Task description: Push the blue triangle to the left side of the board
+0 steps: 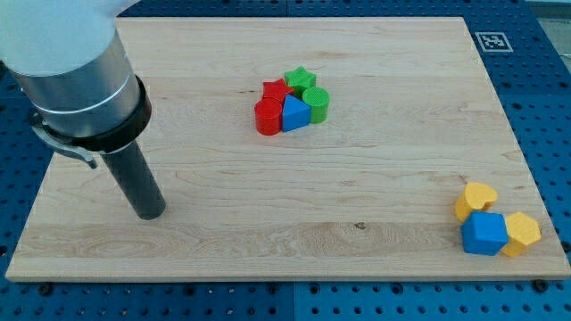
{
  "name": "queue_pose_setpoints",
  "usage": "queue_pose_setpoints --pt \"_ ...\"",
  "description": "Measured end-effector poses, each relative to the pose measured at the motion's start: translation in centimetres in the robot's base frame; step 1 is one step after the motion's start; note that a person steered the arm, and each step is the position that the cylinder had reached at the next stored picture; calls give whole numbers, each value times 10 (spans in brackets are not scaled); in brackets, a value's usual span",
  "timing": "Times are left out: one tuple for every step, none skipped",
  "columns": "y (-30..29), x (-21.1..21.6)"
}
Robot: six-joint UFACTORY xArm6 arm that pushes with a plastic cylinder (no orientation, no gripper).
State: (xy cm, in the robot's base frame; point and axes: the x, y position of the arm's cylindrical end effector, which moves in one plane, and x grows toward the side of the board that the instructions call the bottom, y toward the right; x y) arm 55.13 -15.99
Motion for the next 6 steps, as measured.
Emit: queue_pose_setpoints --pt "0 0" --pt "25 -15" --pt "68 -49" --pt "74 -53" --pt "87 -60" --pt "126 -83"
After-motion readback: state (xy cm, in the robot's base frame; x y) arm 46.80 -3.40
